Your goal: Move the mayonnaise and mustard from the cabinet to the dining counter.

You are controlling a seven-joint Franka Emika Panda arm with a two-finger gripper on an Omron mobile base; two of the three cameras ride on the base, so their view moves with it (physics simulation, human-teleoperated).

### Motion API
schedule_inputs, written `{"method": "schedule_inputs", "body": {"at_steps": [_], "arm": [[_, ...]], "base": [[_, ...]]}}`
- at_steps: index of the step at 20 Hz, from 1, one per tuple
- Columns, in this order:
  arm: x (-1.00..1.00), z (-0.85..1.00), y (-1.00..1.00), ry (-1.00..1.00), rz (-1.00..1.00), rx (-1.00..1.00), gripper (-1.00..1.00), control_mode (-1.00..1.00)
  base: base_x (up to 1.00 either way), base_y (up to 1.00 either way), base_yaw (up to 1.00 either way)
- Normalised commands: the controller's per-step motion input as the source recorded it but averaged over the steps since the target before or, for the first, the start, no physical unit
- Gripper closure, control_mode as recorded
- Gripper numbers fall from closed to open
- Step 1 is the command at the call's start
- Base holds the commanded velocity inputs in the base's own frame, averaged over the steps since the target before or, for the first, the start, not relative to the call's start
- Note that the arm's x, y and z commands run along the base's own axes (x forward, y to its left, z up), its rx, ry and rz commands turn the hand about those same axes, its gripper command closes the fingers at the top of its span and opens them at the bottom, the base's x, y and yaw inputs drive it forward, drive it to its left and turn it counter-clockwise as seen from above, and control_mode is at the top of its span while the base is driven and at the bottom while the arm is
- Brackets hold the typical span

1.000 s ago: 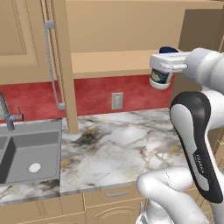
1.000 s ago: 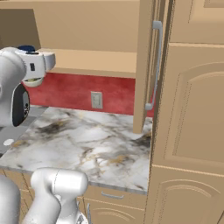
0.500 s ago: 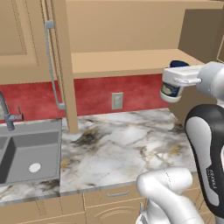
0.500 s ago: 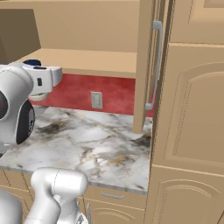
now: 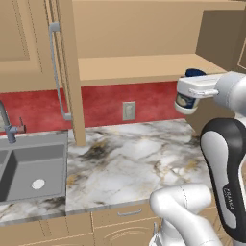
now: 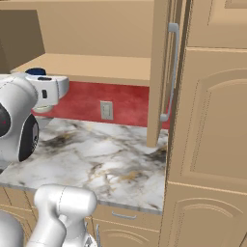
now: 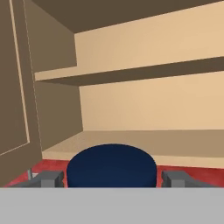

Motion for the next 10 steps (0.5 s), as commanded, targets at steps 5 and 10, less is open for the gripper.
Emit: {"method": "schedule_inputs", "body": {"at_steps": [5,10], "arm": [[0.0,0.0,0.0,0.0,0.0,0.0,1.0,1.0],[0.0,0.0,0.0,0.0,0.0,0.0,1.0,1.0]], "base": [[-0.15,0.0,0.0],[-0.97,0.0,0.01]]}}
